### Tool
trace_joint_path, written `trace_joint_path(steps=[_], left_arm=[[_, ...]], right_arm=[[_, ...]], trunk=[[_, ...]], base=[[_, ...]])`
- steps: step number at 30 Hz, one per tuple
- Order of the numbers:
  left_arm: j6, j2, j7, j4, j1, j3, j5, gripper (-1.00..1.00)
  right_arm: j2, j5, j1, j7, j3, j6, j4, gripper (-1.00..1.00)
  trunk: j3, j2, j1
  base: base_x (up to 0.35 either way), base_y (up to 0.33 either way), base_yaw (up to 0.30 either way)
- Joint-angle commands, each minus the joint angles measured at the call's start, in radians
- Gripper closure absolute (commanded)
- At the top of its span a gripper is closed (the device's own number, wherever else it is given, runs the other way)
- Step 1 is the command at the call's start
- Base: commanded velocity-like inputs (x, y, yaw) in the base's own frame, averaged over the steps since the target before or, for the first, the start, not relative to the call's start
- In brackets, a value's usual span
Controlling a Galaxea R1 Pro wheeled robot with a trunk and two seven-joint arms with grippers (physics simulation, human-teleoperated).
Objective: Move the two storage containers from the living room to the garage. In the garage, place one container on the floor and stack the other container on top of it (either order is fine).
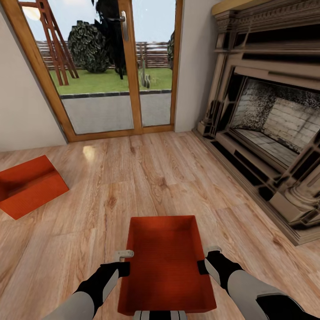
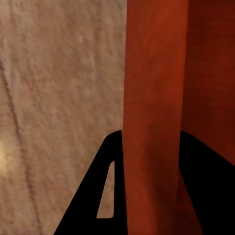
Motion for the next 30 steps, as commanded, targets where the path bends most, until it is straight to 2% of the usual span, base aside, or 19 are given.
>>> trace_joint_path(steps=[1, 28, 30], left_arm=[[0.007, 0.000, 0.005, -0.003, 0.000, 0.007, -0.012, 1.00], [0.005, 0.000, 0.007, -0.003, 0.000, 0.007, -0.012, 1.00], [0.005, 0.000, 0.007, -0.003, -0.001, 0.007, -0.012, 1.00]], right_arm=[[-0.001, 0.024, 0.000, -0.006, 0.016, 0.010, -0.002, 1.00], [-0.001, 0.022, 0.000, -0.006, 0.016, 0.005, -0.002, 1.00], [-0.001, 0.022, 0.000, -0.006, 0.016, 0.005, -0.002, 1.00]], trunk=[[-0.001, 0.000, 0.000], [-0.001, 0.000, 0.000], [0.007, 0.000, -0.001]], base=[[0.000, 0.000, 0.000], [0.000, 0.000, 0.000], [0.000, 0.000, 0.000]])
